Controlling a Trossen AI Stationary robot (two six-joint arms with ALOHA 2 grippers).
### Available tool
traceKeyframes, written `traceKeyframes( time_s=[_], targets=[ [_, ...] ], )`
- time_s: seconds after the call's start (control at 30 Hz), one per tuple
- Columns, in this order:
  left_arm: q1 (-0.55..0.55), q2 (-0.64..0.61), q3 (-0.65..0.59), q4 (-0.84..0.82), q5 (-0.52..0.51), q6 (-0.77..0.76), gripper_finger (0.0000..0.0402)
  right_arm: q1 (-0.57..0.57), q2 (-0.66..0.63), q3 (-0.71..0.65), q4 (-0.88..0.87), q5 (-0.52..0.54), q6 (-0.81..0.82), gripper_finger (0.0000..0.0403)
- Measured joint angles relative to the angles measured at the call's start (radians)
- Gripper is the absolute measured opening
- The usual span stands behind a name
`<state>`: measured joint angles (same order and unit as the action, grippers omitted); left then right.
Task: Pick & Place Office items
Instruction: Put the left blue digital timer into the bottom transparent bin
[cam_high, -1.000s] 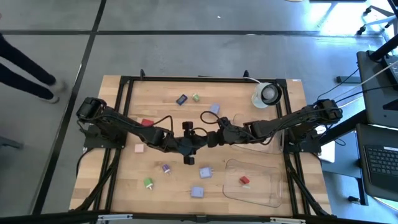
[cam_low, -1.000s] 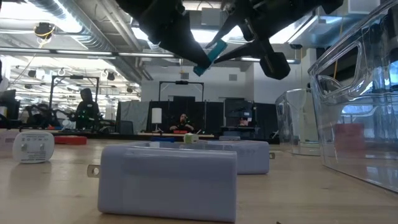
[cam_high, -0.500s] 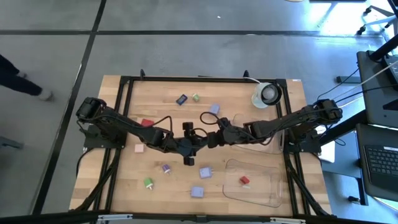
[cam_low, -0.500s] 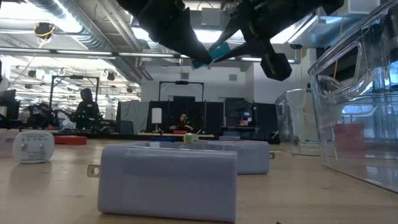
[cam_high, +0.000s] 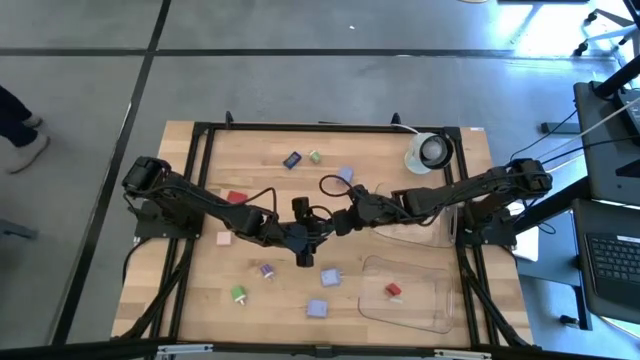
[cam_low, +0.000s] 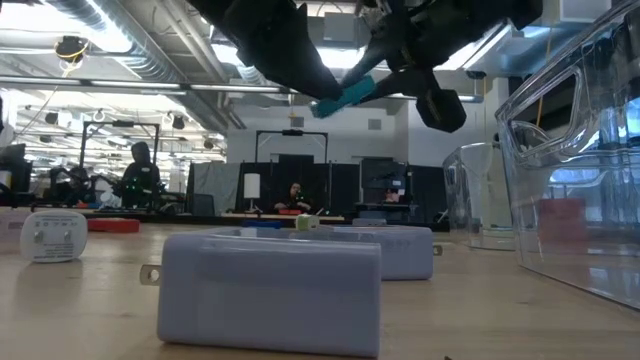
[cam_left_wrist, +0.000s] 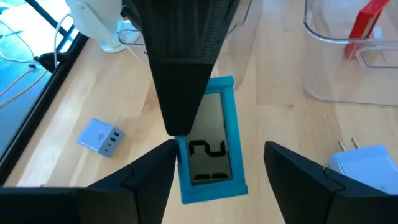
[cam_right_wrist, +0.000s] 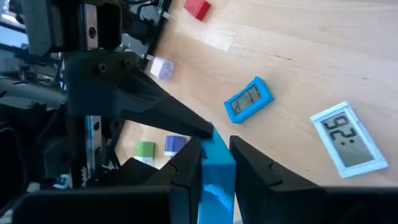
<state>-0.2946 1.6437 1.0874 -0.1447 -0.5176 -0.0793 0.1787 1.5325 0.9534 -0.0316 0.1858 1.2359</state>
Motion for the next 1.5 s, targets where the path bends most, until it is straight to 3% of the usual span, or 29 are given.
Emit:
traceKeyframes(
  time_s=[0.47, 0.8, 1.17, 1.37, 1.5],
  targets=[
    [0.0, -0.002, 0.0, -0.064, -0.023, -0.04, 0.0239, 0.02, -0.23, 0.001, -0.265, -0.041, -0.07, 0.0072],
    [0.0, -0.001, 0.0, -0.138, -0.022, -0.077, 0.0239, 0.249, -0.292, 0.001, -0.335, -0.191, -0.117, 0.0072],
    [0.002, -0.001, 0.0, -0.175, -0.02, -0.118, 0.0239, 0.508, -0.289, 0.001, -0.628, -0.162, 0.254, 0.0072],
    [0.011, -0.001, 0.0, -0.174, -0.02, -0.12, 0.0239, 0.576, -0.25, 0.001, -0.765, -0.218, 0.46, 0.0072],
    [0.011, -0.001, 0.0, -0.172, -0.02, -0.125, 0.0239, 0.592, -0.192, 0.0, -0.785, -0.246, 0.504, 0.0072]
  ],
)
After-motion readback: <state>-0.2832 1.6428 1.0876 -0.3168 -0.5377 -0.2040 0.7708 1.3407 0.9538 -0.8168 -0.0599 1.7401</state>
